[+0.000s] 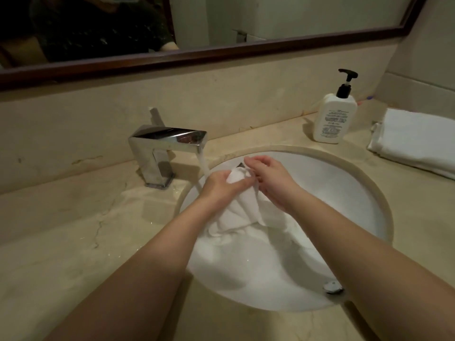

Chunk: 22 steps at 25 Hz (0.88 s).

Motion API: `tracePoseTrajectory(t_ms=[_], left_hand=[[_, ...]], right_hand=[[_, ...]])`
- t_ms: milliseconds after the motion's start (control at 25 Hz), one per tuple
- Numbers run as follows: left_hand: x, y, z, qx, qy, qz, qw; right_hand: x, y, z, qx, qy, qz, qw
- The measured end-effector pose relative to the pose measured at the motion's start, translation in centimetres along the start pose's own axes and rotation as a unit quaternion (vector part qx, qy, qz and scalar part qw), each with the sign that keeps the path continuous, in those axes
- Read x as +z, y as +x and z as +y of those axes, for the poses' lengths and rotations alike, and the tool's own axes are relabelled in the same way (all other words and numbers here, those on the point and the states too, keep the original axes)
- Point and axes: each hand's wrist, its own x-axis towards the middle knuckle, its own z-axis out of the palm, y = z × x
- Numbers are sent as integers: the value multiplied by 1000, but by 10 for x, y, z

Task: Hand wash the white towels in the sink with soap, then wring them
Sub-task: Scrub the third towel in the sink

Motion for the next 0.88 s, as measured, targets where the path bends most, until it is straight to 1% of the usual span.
tracePoseTrajectory(t_ms=[40,80,120,200,280,320,360,400,440,480,520,560,640,720,760,800,880], left_hand=[[-1,0,0,0,4,21,1000],[-1,3,-2,1,3,53,999],[-2,6,-3,1,-5,89,996],[-5,10,-2,-13,-41,154,987],[-6,12,-1,-51,-96,208,972],[-7,11,1,-72,-116,227,964],[-8,10,2,-86,-133,243,957],[-9,9,1,-98,-148,248,952],[-10,7,1,-109,-163,245,950],[-10,5,2,-113,-174,231,951],[-10,3,1,-109,-190,202,955],[-8,3,1,-102,-218,163,957],[-6,5,-3,-69,-258,56,962],[-4,4,-4,-52,-205,-62,975],[-3,4,-6,-51,-173,-99,979],[-3,2,-6,-52,-154,-111,980],[-4,5,-8,-41,-160,-59,984]], right_hand=[[1,1,6,5,18,6,1000],[-1,1,9,10,19,-6,1000],[-3,0,9,22,-5,-32,999],[-11,-5,9,45,-116,-94,988],[-20,-10,10,57,-246,-130,959],[-24,-9,12,45,-324,-128,936],[-28,-6,13,24,-398,-107,911],[-32,-4,14,1,-443,-82,893],[-34,-3,14,-26,-450,-63,890],[-36,-2,13,-53,-420,-56,904],[-37,-2,12,-67,-363,-56,928],[-36,-3,11,-74,-298,-63,950],[-31,-8,5,-72,-208,-82,972],[-27,-11,1,-57,-171,-88,980],[-26,-12,-1,-47,-151,-84,984],[-25,-12,-2,-43,-127,-75,988],[-25,-12,-1,-49,-113,-47,991]])
